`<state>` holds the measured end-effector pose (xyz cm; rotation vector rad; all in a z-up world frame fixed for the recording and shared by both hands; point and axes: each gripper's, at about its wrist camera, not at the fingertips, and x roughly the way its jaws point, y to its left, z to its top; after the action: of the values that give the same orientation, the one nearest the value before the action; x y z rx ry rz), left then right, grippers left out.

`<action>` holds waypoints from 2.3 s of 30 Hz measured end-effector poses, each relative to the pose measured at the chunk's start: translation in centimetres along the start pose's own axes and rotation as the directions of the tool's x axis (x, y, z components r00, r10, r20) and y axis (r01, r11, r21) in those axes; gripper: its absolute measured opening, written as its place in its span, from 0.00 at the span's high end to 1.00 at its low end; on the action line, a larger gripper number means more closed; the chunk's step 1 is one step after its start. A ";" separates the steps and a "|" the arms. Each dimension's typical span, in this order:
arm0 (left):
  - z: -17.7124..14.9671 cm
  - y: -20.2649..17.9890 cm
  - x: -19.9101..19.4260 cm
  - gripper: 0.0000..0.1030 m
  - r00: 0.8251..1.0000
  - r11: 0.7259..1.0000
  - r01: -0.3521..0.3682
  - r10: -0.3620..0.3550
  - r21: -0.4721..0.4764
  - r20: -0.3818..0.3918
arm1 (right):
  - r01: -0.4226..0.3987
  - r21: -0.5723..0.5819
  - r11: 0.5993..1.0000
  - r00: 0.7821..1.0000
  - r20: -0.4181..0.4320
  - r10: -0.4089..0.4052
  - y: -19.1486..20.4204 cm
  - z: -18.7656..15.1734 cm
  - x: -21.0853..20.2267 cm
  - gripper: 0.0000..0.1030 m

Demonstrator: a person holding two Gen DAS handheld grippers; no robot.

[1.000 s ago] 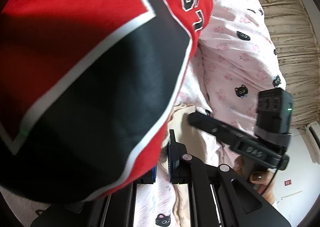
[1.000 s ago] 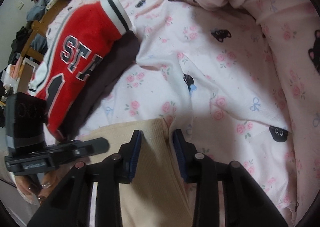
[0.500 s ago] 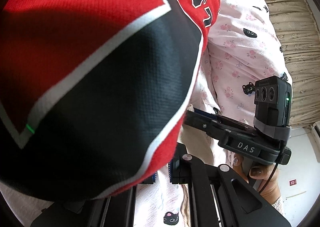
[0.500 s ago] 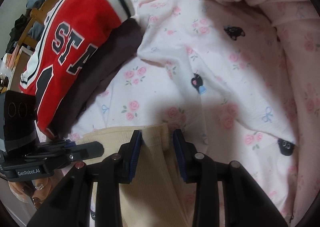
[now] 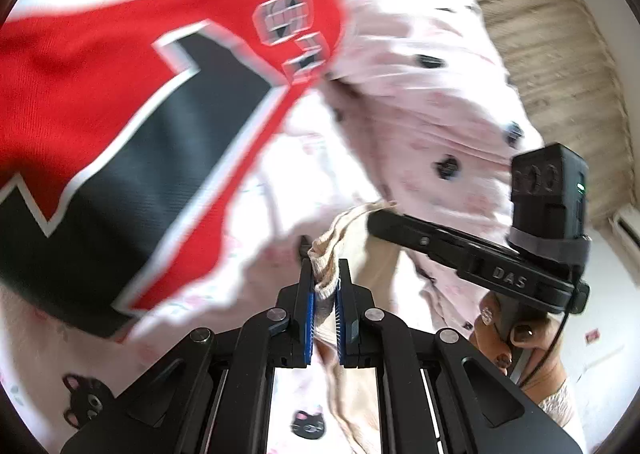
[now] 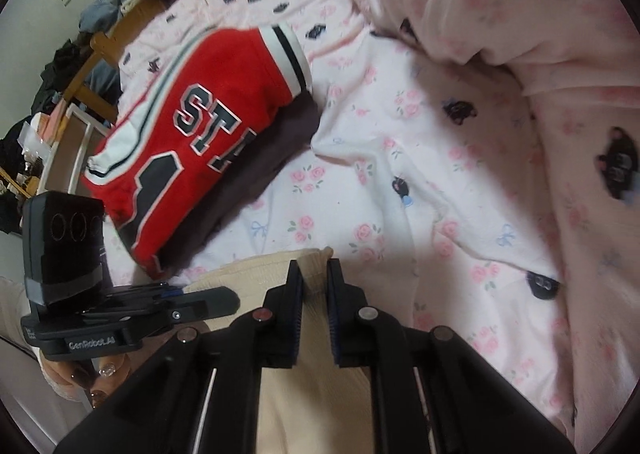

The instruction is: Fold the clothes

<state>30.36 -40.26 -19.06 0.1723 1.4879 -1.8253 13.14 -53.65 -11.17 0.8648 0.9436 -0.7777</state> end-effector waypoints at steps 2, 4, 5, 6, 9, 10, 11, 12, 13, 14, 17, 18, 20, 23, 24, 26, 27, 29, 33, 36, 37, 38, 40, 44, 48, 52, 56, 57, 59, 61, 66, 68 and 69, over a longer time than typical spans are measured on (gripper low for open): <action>-0.2 -0.9 -0.5 0.93 1.000 0.998 0.019 -0.019 0.052 0.011 | 0.006 0.003 1.000 1.000 0.021 -0.006 0.4 -0.8 -1.4 0.88; -0.5 -1.8 -0.9 0.93 0.999 0.994 0.037 -0.039 0.104 0.018 | 0.013 0.011 1.000 0.999 0.048 -0.014 0.2 -2.1 -2.7 0.88; -1.0 -2.5 -0.8 0.93 0.999 0.990 0.046 -0.048 0.132 0.012 | 0.013 0.020 1.000 0.998 0.064 -0.015 0.1 -3.1 -3.6 0.88; -1.6 -3.1 -0.9 0.93 0.998 0.986 0.055 -0.057 0.159 0.007 | 0.013 0.030 0.999 0.996 0.086 -0.016 0.1 -3.6 -4.4 0.88; 1.8 -6.4 -1.8 0.93 0.998 0.967 0.065 -0.068 0.247 0.002 | -0.010 0.061 0.998 0.988 0.153 0.001 -0.2 -5.2 -7.1 0.88; 0.9 -7.7 -1.1 0.93 0.997 0.956 0.075 -0.078 0.283 0.001 | -0.023 0.073 0.997 0.984 0.179 0.010 -0.3 -6.1 -8.2 0.88; 0.1 -8.0 -1.6 0.93 0.996 0.943 0.091 -0.094 0.319 -0.007 | -0.031 0.087 0.996 0.980 0.200 0.013 -0.2 -7.1 -9.0 0.88; -0.5 -8.4 -2.0 0.93 0.994 0.930 0.111 -0.110 0.351 -0.023 | -0.040 0.105 0.994 0.975 0.224 0.016 -0.5 -8.4 -10.1 0.88; -1.0 -9.0 -2.1 0.93 0.991 0.916 0.130 -0.124 0.379 -0.039 | -0.050 0.122 0.991 0.969 0.247 0.019 -0.8 -9.8 -11.1 0.88; -1.0 -10.1 -1.4 0.93 0.990 0.905 0.144 -0.134 0.400 -0.052 | -0.058 0.134 0.989 0.964 0.266 0.021 -0.9 -11.0 -11.8 0.88; -3.0 -12.4 -0.7 0.93 0.981 0.864 0.194 -0.163 0.465 -0.108 | -0.085 0.170 0.982 0.946 0.322 0.026 -1.3 -14.6 -14.0 0.88; -3.9 -13.0 -0.9 0.93 0.977 0.850 0.212 -0.170 0.482 -0.130 | -0.095 0.181 0.979 0.940 0.341 0.028 -1.5 -15.8 -14.7 0.88; -5.4 -14.0 -1.2 0.93 0.970 0.825 0.238 -0.177 0.512 -0.167 | -0.112 0.200 0.973 0.928 0.372 0.031 -1.6 -18.5 -15.6 0.88; -8.3 -15.2 -0.8 0.93 0.958 0.774 0.274 -0.170 0.570 -0.230 | -0.132 0.234 0.963 0.912 0.409 0.026 -2.0 -22.6 -16.5 0.88; -9.0 -15.4 -0.6 0.93 0.956 0.764 0.280 -0.164 0.582 -0.244 | -0.137 0.245 0.960 0.909 0.417 0.024 -2.2 -23.7 -16.6 0.88; -10.4 -15.7 0.0 0.93 0.951 0.745 0.288 -0.148 0.602 -0.272 | -0.145 0.269 0.952 0.905 0.425 0.018 -2.7 -26.0 -16.5 0.88; -11.2 -15.8 0.5 0.93 0.948 0.737 0.292 -0.138 0.610 -0.287 | -0.150 0.282 0.948 0.905 0.426 0.017 -3.0 -27.3 -16.4 0.88; -12.6 -16.2 1.2 0.93 0.940 0.720 0.306 -0.123 0.623 -0.319 | -0.157 0.300 0.941 0.903 0.428 0.014 -3.4 -29.1 -16.1 0.88; -14.5 -16.7 2.1 0.93 0.924 0.686 0.335 -0.104 0.645 -0.369 | -0.170 0.320 0.932 0.896 0.444 0.011 -3.9 -32.1 -15.6 0.88; -15.9 -17.0 2.4 0.93 0.914 0.672 0.350 -0.094 0.653 -0.394 | -0.191 0.327 0.926 0.882 0.470 0.016 -4.2 -33.9 -15.4 0.88; -16.3 -17.1 2.7 0.93 0.912 0.669 0.352 -0.088 0.655 -0.400 | -0.197 0.329 0.924 0.877 0.479 0.016 -4.3 -34.4 -15.4 0.88; -16.7 -17.2 2.9 0.93 0.910 0.666 0.353 -0.082 0.657 -0.405 | -0.202 0.333 0.921 0.873 0.488 0.015 -4.5 -34.9 -15.4 0.88; -17.3 -17.2 3.3 0.93 0.908 0.666 0.352 -0.071 0.658 -0.414 | -0.214 0.343 0.915 0.866 0.500 0.015 -4.9 -35.8 -15.2 0.88; -18.2 -16.9 4.2 0.93 0.905 0.660 0.340 -0.034 0.670 -0.425 | -0.222 0.364 0.905 0.865 0.501 0.011 -5.7 -36.7 -14.5 0.88; -19.0 -16.7 4.9 0.93 0.902 0.653 0.322 0.009 0.686 -0.432 | -0.208 0.379 0.902 0.870 0.493 -0.007 -5.9 -37.7 -13.8 0.86; -19.7 -17.1 5.1 0.93 0.909 0.631 0.310 0.024 0.711 -0.417 | -0.202 0.399 0.894 0.867 0.498 -0.026 -6.1 -38.6 -13.6 0.84; -20.3 -17.5 5.0 0.89 0.909 0.610 0.311 0.033 0.729 -0.416 | -0.154 0.436 0.887 0.868 0.488 -0.089 -6.0 -39.4 -14.4 0.81; -20.4 -17.6 4.9 0.87 0.908 0.607 0.315 0.030 0.729 -0.418 | -0.128 0.447 0.886 0.869 0.480 -0.116 -5.7 -39.6 -14.7 0.79; -20.7 -17.9 4.7 0.82 0.906 0.597 0.325 0.024 0.733 -0.422 | -0.073 0.474 0.877 0.866 0.467 -0.180 -5.3 -40.0 -15.4 0.65; -21.1 -18.1 4.5 0.78 0.904 0.585 0.338 0.018 0.738 -0.428 | -0.038 0.507 0.861 0.850 0.470 -0.240 -4.7 -40.3 -16.3 0.63; -21.8 -18.7 3.7 0.73 0.864 0.552 0.427 -0.014 0.717 -0.504 | 0.044 0.553 0.832 0.828 0.446 -0.340 -2.7 -39.8 -17.3 0.63; -21.6 -19.0 3.2 0.73 0.835 0.539 0.475 -0.028 0.695 -0.550 | 0.065 0.560 0.826 0.823 0.438 -0.362 -1.7 -39.7 -17.3 0.63; -21.4 -19.2 3.0 0.73 0.823 0.534 0.494 -0.035 0.686 -0.566 | 0.072 0.564 0.823 0.821 0.435 -0.370 -1.3 -39.7 -17.2 0.63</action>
<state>8.91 -22.11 -12.32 0.9818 0.8302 -2.8033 -8.43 -16.20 -8.75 0.9364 0.3267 -1.4520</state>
